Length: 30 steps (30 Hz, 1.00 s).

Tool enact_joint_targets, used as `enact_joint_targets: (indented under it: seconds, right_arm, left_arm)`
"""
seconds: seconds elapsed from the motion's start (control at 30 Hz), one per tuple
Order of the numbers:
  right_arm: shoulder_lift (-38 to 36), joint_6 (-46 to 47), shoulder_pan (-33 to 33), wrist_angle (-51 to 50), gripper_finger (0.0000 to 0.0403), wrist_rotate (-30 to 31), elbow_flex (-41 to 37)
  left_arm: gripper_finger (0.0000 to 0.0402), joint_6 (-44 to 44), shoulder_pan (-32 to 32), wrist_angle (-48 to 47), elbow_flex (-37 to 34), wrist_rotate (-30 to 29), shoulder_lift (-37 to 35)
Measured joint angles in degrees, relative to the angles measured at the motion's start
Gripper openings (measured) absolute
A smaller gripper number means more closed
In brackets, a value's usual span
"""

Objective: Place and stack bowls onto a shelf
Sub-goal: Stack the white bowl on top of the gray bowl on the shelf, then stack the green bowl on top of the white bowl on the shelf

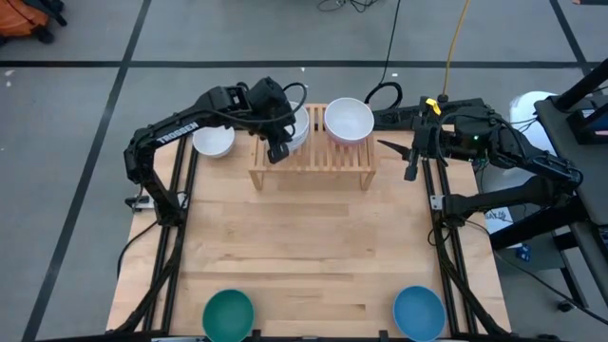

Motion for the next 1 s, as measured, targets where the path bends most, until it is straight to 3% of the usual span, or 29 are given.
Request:
enact_joint_targets:
  seconds: [0.53, 1.0]
  right_arm:
    - [0.0, 0.0, 0.0, 0.0, 0.0132, 0.0, 0.0]
    - [-1.6, -0.5, 0.0, -3.3, 0.0132, 0.0, 0.0]
  left_arm:
    - [0.0045, -1.9, -0.1, 2.0, 0.2, 0.0, 0.0]
    - [0.0046, 1.4, -1.5, 1.8, 9.7, -0.6, -1.4]
